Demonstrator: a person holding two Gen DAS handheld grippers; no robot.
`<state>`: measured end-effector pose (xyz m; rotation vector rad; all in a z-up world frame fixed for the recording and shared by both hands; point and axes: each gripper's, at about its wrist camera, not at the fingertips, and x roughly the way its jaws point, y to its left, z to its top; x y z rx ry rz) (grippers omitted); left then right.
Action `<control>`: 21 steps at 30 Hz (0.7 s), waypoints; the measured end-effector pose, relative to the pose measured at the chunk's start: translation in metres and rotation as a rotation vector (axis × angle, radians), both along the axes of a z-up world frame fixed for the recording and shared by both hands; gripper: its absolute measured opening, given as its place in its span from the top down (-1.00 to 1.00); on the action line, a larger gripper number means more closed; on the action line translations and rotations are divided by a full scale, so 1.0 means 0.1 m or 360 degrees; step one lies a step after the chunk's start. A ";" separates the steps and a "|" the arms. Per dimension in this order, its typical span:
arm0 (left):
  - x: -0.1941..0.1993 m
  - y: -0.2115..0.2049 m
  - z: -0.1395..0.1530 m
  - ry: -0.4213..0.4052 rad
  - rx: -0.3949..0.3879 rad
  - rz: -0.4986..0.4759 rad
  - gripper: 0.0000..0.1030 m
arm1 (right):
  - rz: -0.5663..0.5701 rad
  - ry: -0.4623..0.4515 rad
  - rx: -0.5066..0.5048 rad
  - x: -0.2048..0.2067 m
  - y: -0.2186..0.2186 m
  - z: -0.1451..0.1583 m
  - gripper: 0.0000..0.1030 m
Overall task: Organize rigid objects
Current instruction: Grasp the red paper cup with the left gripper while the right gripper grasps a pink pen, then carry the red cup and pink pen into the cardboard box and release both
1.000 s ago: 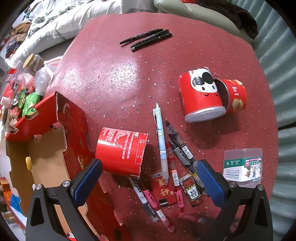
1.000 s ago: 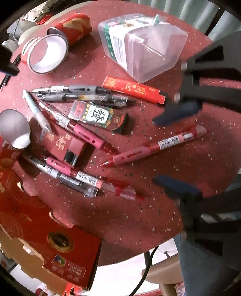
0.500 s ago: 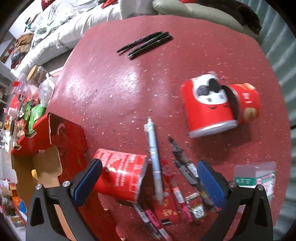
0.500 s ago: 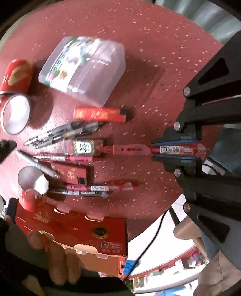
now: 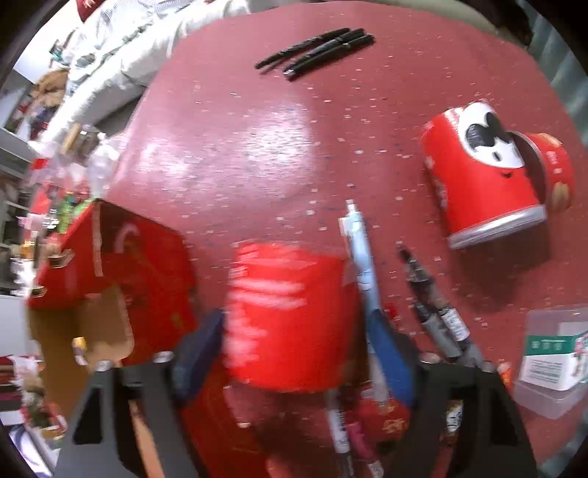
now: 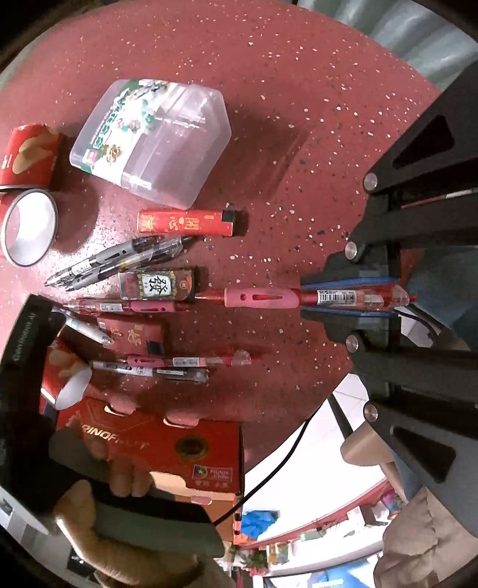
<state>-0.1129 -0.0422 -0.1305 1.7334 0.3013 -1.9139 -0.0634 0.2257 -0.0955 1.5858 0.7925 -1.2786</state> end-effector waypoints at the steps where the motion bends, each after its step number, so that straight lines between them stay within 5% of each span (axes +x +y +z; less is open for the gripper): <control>1: 0.01 -0.01 0.02 0.0012 -0.0004 0.0013 -0.29 | -0.0008 0.0001 -0.0003 -0.01 0.01 0.01 0.80; 12: 0.15 0.04 0.37 0.0209 0.0192 0.0120 -0.29 | -0.0087 0.0002 -0.0051 -0.14 0.04 0.18 0.80; 21: 0.40 0.30 0.71 0.0247 0.0198 0.0063 -0.29 | -0.0243 0.0037 -0.0079 -0.31 0.11 0.37 0.80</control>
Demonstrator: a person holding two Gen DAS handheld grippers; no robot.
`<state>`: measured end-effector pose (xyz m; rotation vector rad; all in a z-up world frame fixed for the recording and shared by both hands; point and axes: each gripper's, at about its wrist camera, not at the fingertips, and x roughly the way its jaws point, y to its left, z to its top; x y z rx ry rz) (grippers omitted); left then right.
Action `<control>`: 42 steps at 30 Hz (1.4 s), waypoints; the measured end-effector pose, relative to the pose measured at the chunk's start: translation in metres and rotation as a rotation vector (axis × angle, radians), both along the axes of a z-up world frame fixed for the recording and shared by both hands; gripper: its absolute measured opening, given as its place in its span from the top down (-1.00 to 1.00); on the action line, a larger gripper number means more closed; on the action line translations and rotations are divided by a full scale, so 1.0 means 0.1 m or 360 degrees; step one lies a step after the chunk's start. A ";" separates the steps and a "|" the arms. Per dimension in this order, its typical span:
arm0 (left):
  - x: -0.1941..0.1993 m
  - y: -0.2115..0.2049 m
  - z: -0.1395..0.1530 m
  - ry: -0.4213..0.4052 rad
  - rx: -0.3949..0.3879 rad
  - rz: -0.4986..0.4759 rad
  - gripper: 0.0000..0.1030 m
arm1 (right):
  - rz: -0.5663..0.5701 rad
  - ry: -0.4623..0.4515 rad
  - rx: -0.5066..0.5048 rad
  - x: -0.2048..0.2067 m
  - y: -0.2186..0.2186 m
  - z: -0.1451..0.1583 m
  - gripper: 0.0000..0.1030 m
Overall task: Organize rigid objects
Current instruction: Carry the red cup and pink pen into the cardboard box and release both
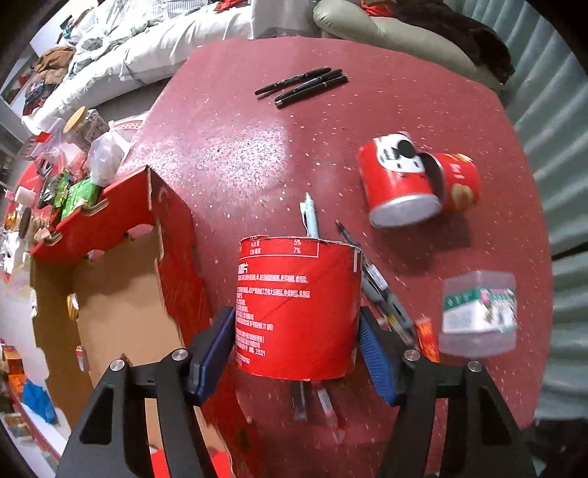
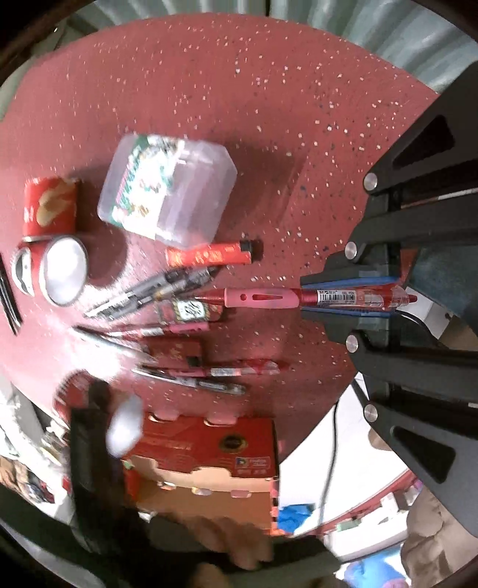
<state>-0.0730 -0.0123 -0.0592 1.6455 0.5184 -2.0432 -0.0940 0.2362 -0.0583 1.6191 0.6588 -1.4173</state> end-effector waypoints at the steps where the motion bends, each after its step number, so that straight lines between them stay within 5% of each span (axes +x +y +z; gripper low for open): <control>1: 0.03 0.02 0.03 0.0001 0.0004 0.0006 -0.29 | -0.0021 0.0011 -0.0006 -0.03 0.01 0.03 0.80; 14: 0.23 0.43 0.50 0.0054 -0.0079 -0.0066 -0.29 | -0.0203 0.0100 -0.0110 -0.21 0.03 0.37 0.80; 25: 0.32 0.55 0.63 0.0072 -0.0102 -0.0116 -0.29 | -0.0283 0.0162 -0.0176 -0.24 0.01 0.63 0.80; 42: 0.74 0.18 0.70 0.0111 -0.0107 0.0092 -0.29 | -0.0105 0.0203 -0.0221 0.10 -0.42 0.78 0.81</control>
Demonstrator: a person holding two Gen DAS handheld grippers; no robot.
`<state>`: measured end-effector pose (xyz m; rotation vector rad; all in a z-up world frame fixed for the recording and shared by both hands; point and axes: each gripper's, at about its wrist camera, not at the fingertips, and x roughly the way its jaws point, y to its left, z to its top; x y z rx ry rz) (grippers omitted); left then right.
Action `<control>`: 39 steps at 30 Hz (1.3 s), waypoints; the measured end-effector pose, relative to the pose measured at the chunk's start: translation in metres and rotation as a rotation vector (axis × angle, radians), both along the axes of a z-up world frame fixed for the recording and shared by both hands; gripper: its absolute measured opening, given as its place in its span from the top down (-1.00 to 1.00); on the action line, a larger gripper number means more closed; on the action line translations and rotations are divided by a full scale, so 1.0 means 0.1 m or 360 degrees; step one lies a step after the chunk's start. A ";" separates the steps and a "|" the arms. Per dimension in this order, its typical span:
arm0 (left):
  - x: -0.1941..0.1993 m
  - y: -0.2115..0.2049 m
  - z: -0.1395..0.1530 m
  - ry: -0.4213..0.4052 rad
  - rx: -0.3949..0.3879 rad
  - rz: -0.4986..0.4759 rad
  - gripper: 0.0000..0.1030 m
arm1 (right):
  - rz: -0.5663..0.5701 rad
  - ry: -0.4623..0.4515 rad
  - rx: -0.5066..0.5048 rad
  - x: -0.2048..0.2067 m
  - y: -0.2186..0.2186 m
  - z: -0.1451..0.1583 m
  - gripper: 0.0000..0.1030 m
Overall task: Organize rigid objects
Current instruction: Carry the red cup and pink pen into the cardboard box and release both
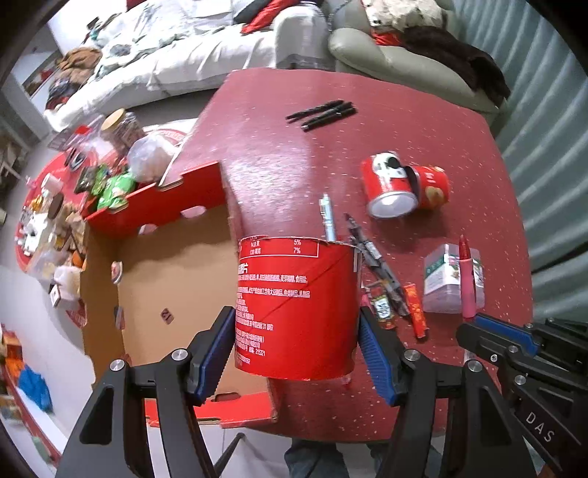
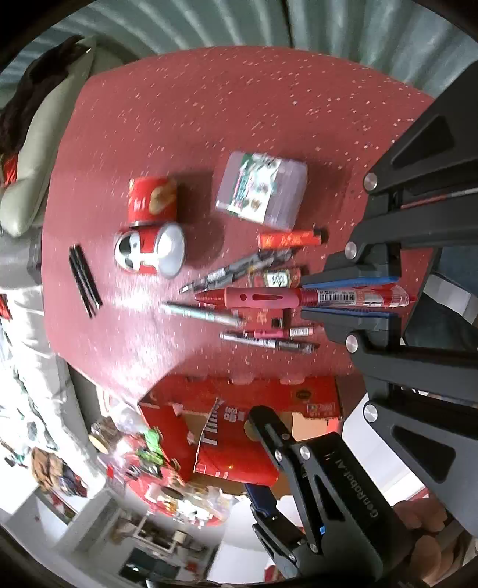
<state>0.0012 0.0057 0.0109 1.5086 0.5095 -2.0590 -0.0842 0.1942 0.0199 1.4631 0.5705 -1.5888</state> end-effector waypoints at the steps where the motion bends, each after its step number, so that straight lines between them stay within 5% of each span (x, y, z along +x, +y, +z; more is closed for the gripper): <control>1: 0.04 -0.04 0.00 -0.0001 0.0001 0.0021 -0.29 | 0.0016 0.0001 0.0000 0.03 -0.04 0.00 0.81; 17: 0.51 -0.50 -0.07 -0.0009 0.0012 0.0277 -0.29 | 0.0265 0.0023 -0.0018 0.54 -0.71 0.08 0.81; 39: 1.07 -1.20 -0.12 -0.0036 -0.0020 0.0587 -0.29 | 0.0386 0.0020 -0.0041 0.94 -1.39 0.16 0.81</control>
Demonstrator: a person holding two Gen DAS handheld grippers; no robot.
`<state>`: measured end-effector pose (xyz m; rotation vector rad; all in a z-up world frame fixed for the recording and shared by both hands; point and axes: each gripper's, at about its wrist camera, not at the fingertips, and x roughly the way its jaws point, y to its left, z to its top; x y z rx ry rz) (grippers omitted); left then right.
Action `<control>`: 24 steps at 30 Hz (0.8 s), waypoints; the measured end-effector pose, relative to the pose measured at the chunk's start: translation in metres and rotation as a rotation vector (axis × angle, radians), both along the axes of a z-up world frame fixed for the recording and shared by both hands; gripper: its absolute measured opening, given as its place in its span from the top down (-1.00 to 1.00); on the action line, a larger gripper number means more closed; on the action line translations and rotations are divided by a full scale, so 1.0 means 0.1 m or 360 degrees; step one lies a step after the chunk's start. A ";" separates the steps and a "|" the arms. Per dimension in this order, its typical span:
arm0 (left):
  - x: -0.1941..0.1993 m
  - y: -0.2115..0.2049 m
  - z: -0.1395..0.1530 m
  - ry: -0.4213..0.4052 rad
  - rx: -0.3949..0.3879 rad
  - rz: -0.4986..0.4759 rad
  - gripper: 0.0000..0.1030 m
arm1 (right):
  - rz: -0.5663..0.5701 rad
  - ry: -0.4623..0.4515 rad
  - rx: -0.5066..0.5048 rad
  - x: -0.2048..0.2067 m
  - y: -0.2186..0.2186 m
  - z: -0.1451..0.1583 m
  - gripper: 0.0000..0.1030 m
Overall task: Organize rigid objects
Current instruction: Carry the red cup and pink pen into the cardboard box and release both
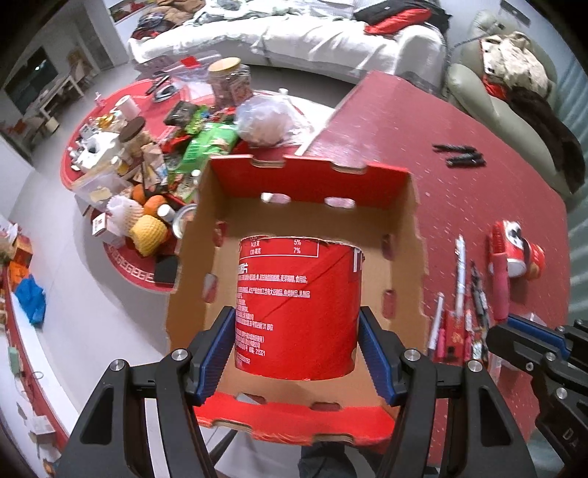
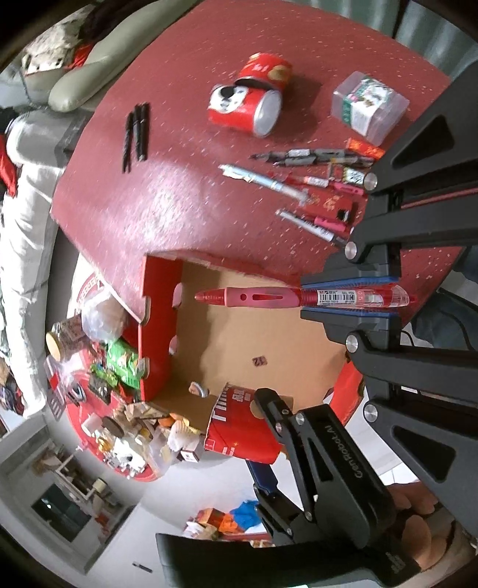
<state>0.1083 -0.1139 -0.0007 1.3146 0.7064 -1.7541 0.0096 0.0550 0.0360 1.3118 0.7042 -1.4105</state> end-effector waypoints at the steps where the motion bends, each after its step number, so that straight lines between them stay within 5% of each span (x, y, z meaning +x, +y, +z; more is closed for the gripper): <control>1: 0.02 -0.04 0.00 -0.0001 -0.0002 0.0013 -0.29 | -0.0001 -0.0001 -0.0005 0.03 -0.04 0.00 0.80; 20: 0.11 -0.72 -0.22 -0.0081 -0.0056 0.0117 -0.29 | -0.0061 -0.0124 -0.0032 0.23 -0.88 -0.18 0.81; 24: 0.01 -0.81 -0.35 -0.0108 -0.0051 0.0085 -0.29 | -0.0270 -0.0150 -0.0026 0.18 -1.00 -0.29 0.81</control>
